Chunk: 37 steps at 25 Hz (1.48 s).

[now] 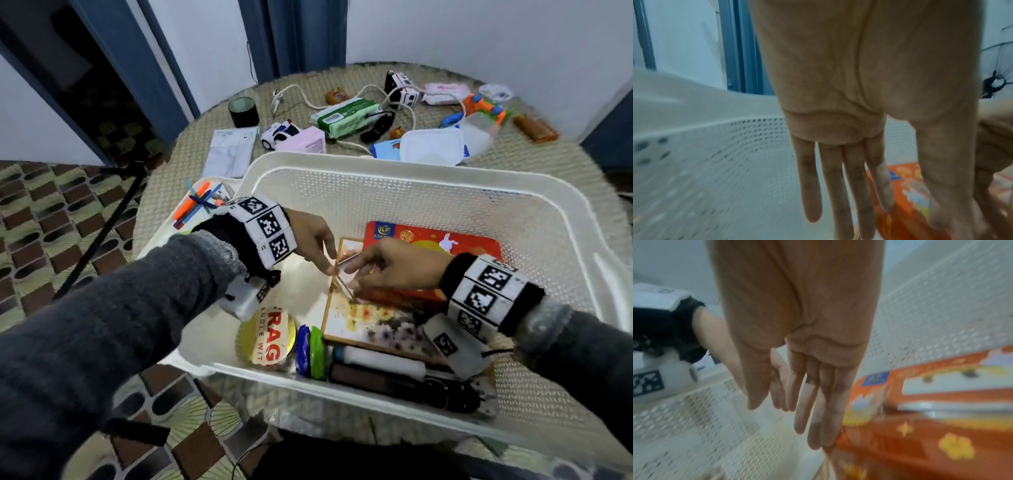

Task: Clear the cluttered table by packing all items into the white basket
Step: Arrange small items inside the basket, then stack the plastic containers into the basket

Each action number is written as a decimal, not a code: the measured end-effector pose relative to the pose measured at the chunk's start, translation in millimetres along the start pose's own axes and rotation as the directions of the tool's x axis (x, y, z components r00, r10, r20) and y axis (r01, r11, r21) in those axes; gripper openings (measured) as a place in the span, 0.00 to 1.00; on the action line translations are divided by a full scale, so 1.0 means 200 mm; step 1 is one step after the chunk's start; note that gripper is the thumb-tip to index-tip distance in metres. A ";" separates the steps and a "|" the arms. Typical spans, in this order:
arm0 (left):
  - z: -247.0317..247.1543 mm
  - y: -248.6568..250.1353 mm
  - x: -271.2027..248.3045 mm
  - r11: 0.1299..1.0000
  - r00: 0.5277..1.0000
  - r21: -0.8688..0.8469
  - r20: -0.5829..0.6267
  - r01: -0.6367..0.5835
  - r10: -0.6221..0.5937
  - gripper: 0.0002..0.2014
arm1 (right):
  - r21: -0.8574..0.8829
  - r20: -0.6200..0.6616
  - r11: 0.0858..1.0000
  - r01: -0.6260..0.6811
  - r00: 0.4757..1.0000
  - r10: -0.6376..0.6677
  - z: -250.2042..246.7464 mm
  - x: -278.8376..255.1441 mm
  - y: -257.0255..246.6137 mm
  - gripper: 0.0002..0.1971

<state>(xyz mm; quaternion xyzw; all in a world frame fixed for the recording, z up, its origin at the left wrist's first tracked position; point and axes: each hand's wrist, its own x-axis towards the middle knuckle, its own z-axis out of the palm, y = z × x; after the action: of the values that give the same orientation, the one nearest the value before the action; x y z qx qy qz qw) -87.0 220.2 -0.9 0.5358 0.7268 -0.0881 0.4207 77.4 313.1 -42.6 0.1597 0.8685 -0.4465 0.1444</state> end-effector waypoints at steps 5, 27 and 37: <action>-0.20 0.24 -0.05 0.988 0.968 0.054 -0.202 -0.144 0.152 0.17 | 0.039 -0.168 0.994 -0.101 0.980 0.106 -0.32 -0.26 -0.04 0.14; 0.72 2.20 0.09 0.687 0.643 0.001 -0.348 -0.727 0.682 0.07 | 0.641 -0.575 0.755 -0.138 0.565 0.591 0.02 -2.20 0.99 0.09; 1.12 2.07 0.57 0.760 0.771 -0.254 -0.442 -0.598 0.459 0.10 | 0.781 -0.532 0.623 -0.048 0.471 0.703 0.19 -2.38 1.46 0.15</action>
<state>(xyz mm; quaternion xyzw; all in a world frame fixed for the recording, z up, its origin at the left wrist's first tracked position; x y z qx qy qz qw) 373.3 341.3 -89.8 0.6362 0.6080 0.2768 0.3860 632.4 371.9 -90.4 0.5889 0.5417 -0.5532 -0.2318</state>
